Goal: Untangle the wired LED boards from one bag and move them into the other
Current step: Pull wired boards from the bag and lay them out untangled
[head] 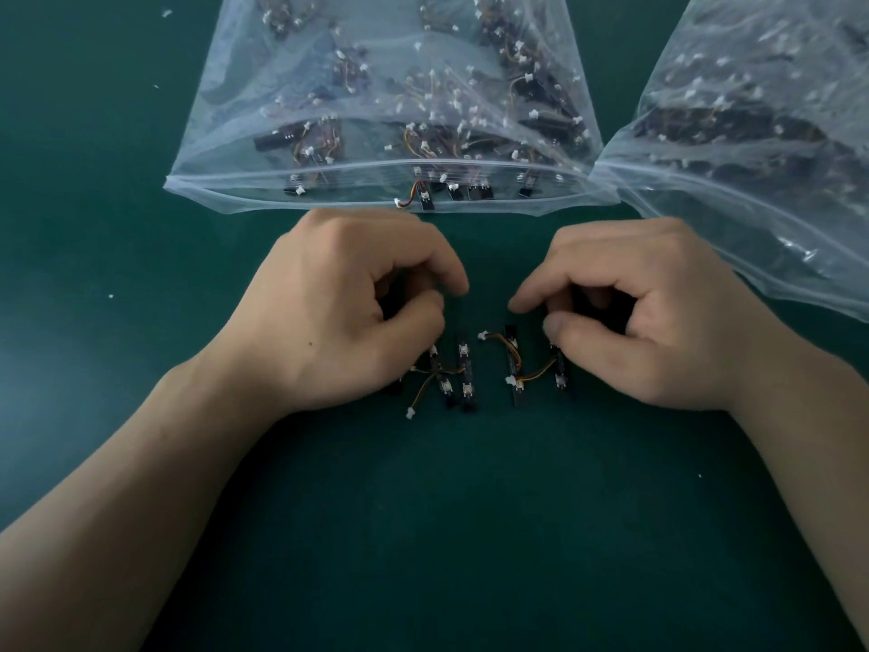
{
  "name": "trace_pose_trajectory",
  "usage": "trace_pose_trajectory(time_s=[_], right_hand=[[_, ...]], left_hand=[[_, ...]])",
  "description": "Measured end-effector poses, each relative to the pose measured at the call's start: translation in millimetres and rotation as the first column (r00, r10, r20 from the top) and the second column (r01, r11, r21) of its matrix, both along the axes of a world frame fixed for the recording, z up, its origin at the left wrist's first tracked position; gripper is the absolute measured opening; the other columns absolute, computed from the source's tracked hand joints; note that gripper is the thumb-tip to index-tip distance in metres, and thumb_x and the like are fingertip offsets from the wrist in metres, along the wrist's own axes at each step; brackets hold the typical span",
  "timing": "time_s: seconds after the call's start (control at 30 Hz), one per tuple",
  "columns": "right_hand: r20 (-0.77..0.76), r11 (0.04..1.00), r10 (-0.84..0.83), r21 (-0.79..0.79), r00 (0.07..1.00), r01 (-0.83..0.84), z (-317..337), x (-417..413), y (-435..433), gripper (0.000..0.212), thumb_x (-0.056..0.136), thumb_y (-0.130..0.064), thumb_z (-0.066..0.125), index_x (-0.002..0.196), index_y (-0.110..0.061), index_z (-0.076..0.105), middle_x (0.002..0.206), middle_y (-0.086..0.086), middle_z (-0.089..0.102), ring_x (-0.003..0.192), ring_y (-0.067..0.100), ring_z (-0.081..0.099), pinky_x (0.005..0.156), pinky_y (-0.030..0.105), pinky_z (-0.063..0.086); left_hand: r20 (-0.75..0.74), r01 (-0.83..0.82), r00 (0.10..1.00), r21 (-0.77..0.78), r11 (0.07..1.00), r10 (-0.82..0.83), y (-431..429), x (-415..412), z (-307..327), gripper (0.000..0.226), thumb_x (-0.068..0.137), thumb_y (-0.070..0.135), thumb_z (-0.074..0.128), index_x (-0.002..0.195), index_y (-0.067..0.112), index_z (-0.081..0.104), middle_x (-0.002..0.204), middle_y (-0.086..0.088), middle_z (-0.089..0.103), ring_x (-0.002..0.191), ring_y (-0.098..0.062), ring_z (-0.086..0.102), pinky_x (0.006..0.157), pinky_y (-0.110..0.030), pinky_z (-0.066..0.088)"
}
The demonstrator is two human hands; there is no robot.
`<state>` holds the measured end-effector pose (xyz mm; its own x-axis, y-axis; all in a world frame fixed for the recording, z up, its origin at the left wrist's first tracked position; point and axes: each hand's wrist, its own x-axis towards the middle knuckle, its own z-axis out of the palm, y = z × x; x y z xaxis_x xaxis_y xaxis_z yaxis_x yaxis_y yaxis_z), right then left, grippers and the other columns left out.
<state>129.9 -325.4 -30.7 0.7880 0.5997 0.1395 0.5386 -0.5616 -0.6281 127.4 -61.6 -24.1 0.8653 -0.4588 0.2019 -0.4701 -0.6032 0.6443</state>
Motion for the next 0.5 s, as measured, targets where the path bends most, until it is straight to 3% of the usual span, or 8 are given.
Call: trace_pose_trajectory(time_s=[0.13,0.5], right_hand=[[-0.001,1.000,0.001,-0.006,1.000,-0.001,0.6,-0.2,0.7,0.017,0.084,-0.018,0.071,0.098,-0.024,0.079,0.079,-0.016,0.062,0.072,0.013,0.060,0.061,0.035,0.047],[-0.013,1.000,-0.005,0.015,1.000,0.005,2.6,-1.8,2.2,0.008,0.086,-0.019,0.072,0.089,-0.023,0.079,0.080,-0.012,0.066,0.073,0.013,0.063,0.060,0.037,0.047]], left_hand=[[-0.031,0.087,0.996,0.098,0.991,-0.084,1.2,1.1,1.4,0.022,0.070,0.019,0.067,0.090,0.028,0.072,0.077,0.011,0.062,0.077,-0.013,0.058,0.068,-0.037,0.048],[-0.024,0.084,0.996,0.059,0.995,-0.083,0.1,1.8,0.7,0.011,0.076,0.019,0.070,0.083,0.028,0.070,0.075,0.012,0.063,0.078,-0.013,0.060,0.069,-0.033,0.048]])
